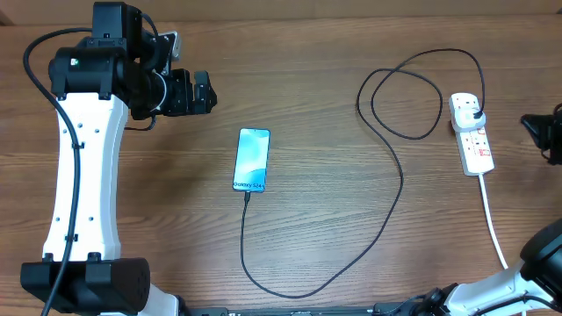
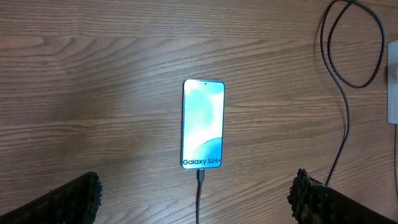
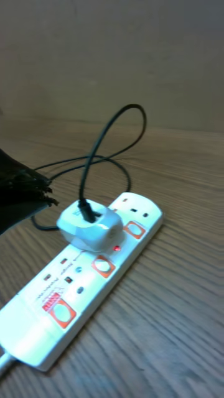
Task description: Plug charger to phone and switch on socket
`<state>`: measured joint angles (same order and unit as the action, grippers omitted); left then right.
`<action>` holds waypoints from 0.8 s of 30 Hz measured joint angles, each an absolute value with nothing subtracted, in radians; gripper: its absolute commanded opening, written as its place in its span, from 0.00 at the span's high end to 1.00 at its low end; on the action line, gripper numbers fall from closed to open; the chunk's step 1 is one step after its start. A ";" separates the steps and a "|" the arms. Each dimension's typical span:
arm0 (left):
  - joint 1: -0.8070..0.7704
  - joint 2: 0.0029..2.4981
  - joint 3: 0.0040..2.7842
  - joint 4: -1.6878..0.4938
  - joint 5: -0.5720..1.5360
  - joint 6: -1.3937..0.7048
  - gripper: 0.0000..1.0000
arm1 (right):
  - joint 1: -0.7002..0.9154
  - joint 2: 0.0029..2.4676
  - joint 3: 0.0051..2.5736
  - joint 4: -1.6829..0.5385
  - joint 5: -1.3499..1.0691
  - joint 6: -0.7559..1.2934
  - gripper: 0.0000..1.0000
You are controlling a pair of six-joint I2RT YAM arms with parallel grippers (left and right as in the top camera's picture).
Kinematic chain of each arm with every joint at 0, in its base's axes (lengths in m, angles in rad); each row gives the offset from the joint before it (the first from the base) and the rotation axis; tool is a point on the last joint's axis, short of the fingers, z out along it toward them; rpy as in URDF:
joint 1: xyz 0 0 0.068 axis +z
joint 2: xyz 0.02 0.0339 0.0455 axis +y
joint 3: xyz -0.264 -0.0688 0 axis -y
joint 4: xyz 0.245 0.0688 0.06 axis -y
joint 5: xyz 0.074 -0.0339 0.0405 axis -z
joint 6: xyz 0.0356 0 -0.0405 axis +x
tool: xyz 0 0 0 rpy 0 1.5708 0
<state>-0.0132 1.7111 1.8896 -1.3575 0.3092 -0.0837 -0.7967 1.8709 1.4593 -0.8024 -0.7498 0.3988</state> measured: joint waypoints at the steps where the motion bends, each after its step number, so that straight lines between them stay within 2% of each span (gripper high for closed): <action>1: -0.013 1.711 1.890 -1.357 0.310 -0.084 0.00 | -0.797 1.872 1.454 -0.787 -0.746 0.409 0.96; 24: -0.013 1.711 1.890 -1.357 0.309 -0.084 0.00 | -0.693 2.035 1.413 -0.641 -0.661 0.490 0.96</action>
<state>-0.0132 1.7111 1.8896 -1.3575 0.3092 -0.0837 -0.6933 2.0350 1.4132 -0.6411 -0.6613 0.4904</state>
